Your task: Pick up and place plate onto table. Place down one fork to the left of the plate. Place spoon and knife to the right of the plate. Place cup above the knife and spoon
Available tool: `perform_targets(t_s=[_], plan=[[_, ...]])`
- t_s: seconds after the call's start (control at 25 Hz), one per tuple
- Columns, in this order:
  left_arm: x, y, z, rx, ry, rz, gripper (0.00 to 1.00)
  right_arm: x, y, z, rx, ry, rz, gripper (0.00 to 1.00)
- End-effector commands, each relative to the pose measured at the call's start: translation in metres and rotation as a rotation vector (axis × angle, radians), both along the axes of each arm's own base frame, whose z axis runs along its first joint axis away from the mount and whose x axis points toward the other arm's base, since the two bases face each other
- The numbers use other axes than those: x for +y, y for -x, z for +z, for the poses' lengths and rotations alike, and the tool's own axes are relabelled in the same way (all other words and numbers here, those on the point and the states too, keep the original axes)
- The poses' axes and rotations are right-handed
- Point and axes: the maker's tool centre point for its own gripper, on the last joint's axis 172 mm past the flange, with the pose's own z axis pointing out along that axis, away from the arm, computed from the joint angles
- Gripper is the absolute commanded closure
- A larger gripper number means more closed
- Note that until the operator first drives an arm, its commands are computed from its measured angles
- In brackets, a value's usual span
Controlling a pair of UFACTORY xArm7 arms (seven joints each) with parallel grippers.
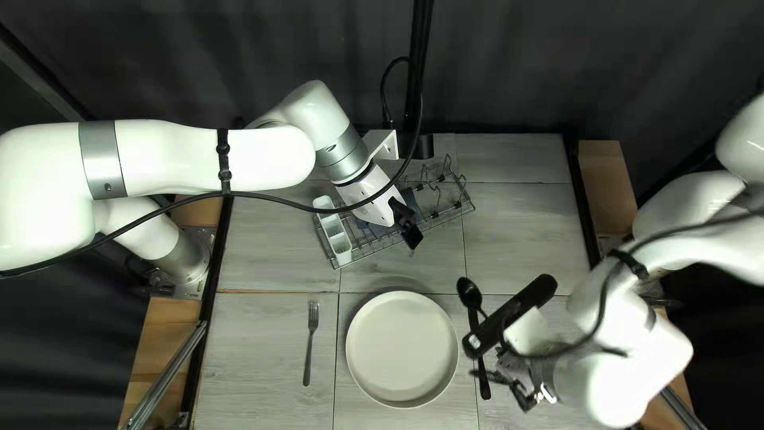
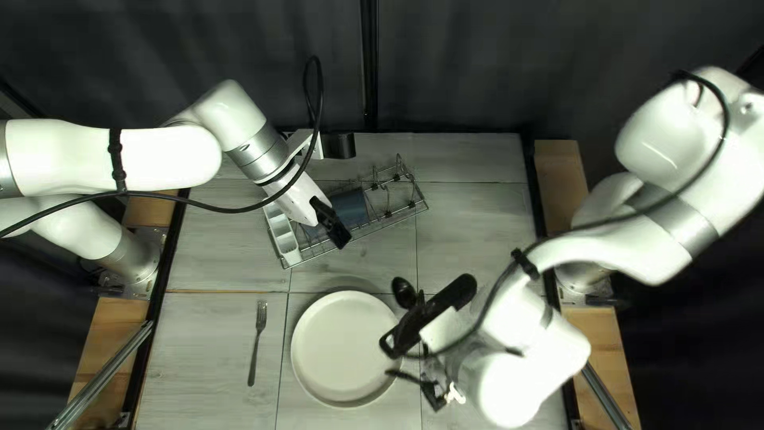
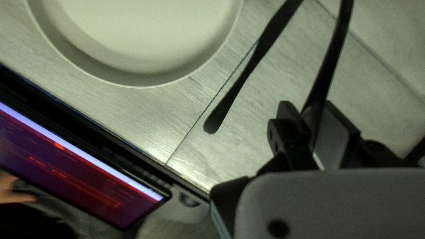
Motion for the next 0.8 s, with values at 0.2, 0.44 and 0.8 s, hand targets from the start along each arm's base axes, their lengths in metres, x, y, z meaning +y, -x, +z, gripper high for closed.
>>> perform_targets(t_s=[0.2, 0.44, 0.8], plan=[[0.0, 0.0, 0.0, 0.0, 0.0, 0.0, 0.0, 0.023, 0.037, -0.051, 0.02, -0.078, -0.318, 1.0], [0.0, 0.0, 0.0, 0.0, 0.0, 0.0, 0.0, 0.03, 0.037, -0.081, -0.008, -0.105, -0.387, 1.0], [0.0, 0.0, 0.0, 0.0, 0.0, 0.0, 0.0, 0.028, 0.036, -0.122, -0.015, -0.144, -0.417, 1.0]])
